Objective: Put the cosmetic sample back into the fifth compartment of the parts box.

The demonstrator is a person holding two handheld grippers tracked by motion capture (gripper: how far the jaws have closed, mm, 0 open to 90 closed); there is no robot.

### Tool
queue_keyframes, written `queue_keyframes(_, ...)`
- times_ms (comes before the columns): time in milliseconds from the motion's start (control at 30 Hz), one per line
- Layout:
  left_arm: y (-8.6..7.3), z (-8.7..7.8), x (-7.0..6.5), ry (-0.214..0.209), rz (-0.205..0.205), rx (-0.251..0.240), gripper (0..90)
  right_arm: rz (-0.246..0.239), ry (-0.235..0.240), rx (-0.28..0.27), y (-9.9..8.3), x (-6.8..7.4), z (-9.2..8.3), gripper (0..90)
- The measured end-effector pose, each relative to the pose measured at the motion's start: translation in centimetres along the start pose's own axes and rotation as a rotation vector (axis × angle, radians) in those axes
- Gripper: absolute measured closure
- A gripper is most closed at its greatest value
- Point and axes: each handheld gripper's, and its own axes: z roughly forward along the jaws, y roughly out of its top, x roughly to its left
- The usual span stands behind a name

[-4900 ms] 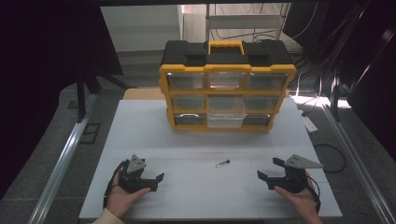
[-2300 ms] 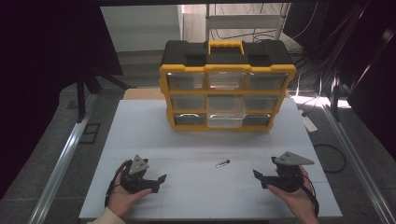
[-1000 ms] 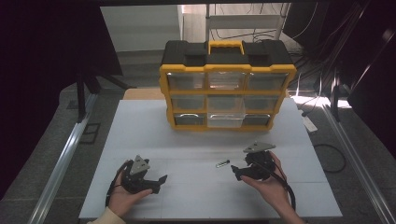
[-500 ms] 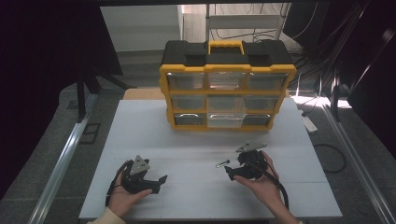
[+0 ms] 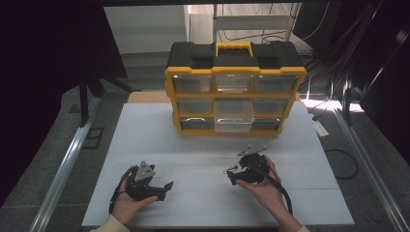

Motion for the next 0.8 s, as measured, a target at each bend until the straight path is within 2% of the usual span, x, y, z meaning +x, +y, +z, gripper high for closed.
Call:
queue_keyframes(233, 0.0, 0.0, 0.0, -0.002, 0.002, 0.001, 7.9, 0.010, -0.004, -0.001, 0.4, 0.4, 0.6, 13.2)
queue_keyframes(633, 0.0, 0.0, 0.0, -0.004, 0.004, 0.001, 7.9, 0.019, -0.011, 0.030, 0.9, 0.9, 2.0, 13.0)
queue_keyframes(800, 0.0, 0.0, 0.0, -0.003, 0.004, 0.001, 7.9, 0.044, -0.017, 0.041, 1.0, 0.8, 2.6, 13.0)
